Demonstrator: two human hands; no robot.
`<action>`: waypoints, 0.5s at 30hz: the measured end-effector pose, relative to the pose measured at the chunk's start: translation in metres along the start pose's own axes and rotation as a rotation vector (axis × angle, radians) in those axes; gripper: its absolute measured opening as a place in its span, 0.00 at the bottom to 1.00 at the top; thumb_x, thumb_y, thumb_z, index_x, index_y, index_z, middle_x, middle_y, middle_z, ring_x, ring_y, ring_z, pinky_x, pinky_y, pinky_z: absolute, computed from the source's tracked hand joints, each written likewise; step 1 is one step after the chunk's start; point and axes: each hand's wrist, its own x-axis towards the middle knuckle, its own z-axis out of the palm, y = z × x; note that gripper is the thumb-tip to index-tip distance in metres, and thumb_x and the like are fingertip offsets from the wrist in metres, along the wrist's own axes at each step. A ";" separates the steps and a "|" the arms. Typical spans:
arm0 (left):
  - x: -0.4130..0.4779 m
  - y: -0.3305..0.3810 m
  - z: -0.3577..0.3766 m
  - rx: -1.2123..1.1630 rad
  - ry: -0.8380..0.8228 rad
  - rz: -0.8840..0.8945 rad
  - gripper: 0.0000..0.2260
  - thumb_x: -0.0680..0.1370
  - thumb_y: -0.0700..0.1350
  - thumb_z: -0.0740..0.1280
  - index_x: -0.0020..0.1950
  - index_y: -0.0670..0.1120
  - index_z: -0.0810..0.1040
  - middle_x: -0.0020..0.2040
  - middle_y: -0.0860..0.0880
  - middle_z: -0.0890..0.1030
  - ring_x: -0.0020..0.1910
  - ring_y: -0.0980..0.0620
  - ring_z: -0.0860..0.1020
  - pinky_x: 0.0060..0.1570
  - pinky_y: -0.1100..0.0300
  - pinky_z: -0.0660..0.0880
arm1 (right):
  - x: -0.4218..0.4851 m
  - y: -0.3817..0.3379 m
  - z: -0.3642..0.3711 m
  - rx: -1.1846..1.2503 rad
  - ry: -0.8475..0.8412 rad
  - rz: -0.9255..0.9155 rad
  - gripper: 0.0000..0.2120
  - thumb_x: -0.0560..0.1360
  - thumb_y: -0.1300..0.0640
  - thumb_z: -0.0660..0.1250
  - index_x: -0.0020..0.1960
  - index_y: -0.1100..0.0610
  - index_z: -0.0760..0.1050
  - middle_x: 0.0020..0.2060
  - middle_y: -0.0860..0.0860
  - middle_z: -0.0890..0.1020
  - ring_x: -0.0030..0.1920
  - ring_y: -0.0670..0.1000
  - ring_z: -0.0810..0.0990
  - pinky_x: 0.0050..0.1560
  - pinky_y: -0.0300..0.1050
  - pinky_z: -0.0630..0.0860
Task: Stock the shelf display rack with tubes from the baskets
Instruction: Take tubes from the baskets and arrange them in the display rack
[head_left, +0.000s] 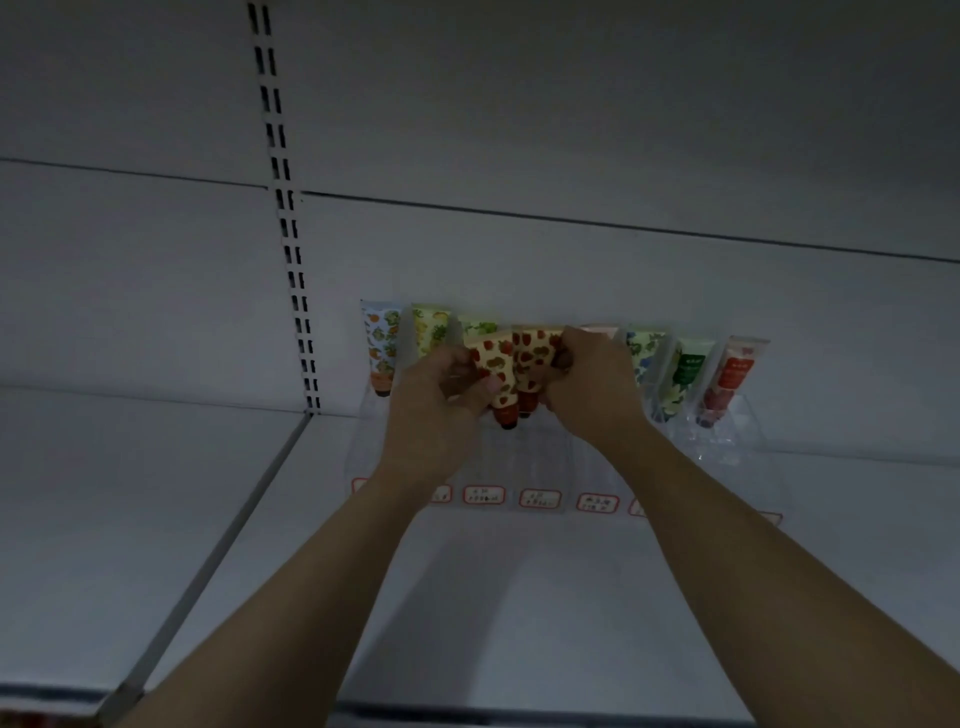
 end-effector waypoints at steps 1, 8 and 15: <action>-0.001 -0.001 0.002 0.001 -0.004 -0.003 0.05 0.75 0.36 0.69 0.49 0.43 0.78 0.49 0.43 0.82 0.51 0.47 0.81 0.51 0.46 0.80 | 0.001 0.001 -0.002 -0.012 -0.015 0.003 0.06 0.73 0.65 0.66 0.39 0.60 0.71 0.35 0.56 0.77 0.35 0.53 0.75 0.24 0.31 0.61; 0.001 -0.012 0.014 0.208 0.010 0.146 0.05 0.75 0.39 0.71 0.47 0.46 0.76 0.44 0.51 0.81 0.46 0.57 0.81 0.49 0.54 0.79 | 0.004 0.004 -0.012 0.002 -0.096 -0.006 0.13 0.73 0.61 0.70 0.34 0.57 0.69 0.35 0.55 0.79 0.36 0.53 0.79 0.28 0.32 0.71; 0.008 -0.006 0.021 0.532 -0.099 0.308 0.07 0.76 0.42 0.70 0.53 0.41 0.80 0.43 0.53 0.79 0.41 0.58 0.77 0.40 0.76 0.70 | 0.012 -0.001 -0.021 -0.059 -0.202 -0.089 0.05 0.68 0.67 0.69 0.44 0.66 0.79 0.38 0.59 0.83 0.37 0.56 0.83 0.41 0.53 0.81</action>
